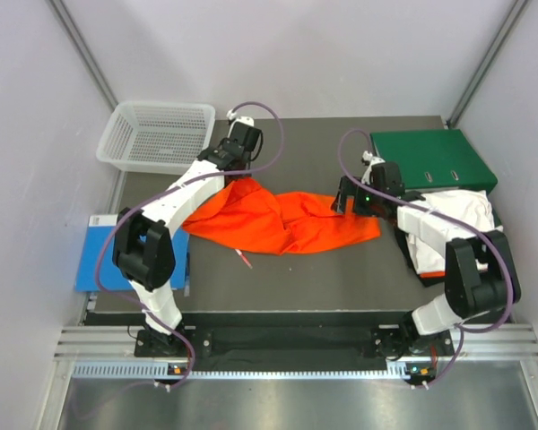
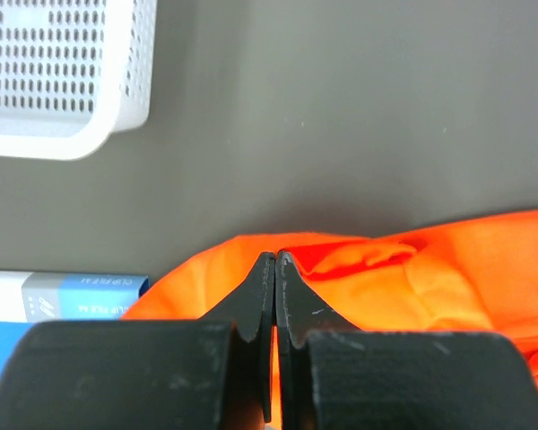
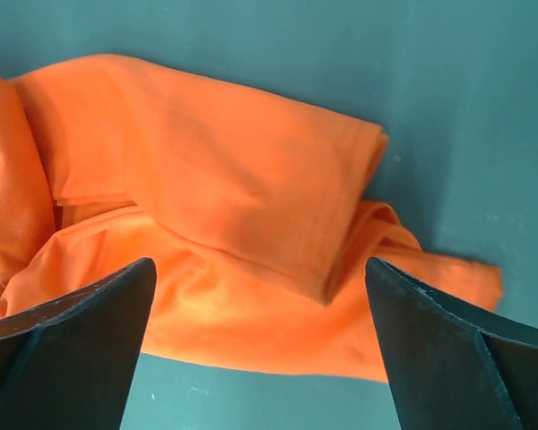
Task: Fold and stack the t-shirts
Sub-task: Flatten out the tshirt
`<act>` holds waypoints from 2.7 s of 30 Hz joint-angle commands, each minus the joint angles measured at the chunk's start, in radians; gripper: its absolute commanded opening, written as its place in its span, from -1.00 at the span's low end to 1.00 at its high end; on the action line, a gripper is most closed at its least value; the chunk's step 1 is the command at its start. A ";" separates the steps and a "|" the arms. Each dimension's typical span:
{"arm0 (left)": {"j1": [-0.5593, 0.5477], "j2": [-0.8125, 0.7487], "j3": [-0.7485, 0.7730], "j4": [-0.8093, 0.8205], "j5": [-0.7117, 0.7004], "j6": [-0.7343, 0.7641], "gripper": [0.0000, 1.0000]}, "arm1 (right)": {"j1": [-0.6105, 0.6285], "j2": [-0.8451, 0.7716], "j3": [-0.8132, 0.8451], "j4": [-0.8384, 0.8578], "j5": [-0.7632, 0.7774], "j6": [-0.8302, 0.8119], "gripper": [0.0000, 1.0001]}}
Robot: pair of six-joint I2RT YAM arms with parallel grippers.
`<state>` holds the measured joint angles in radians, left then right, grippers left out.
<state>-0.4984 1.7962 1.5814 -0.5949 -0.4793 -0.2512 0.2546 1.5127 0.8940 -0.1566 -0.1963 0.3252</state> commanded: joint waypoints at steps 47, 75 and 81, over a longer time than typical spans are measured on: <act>0.003 0.045 -0.070 0.055 0.042 0.021 -1.00 | -0.066 0.141 -0.195 0.706 -0.161 0.628 0.04; 0.003 0.005 -0.087 0.037 0.024 0.024 -1.00 | -0.097 0.279 -0.093 0.701 -0.111 0.519 -1.00; 0.006 -0.066 -0.086 0.037 -0.008 0.029 -1.00 | -0.092 0.110 -0.112 0.729 -0.117 0.427 -1.00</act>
<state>-0.4984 1.8317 1.4895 -0.5777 -0.4522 -0.2321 0.1673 1.7664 0.7555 0.4679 -0.3080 0.8318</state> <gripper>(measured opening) 0.012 0.011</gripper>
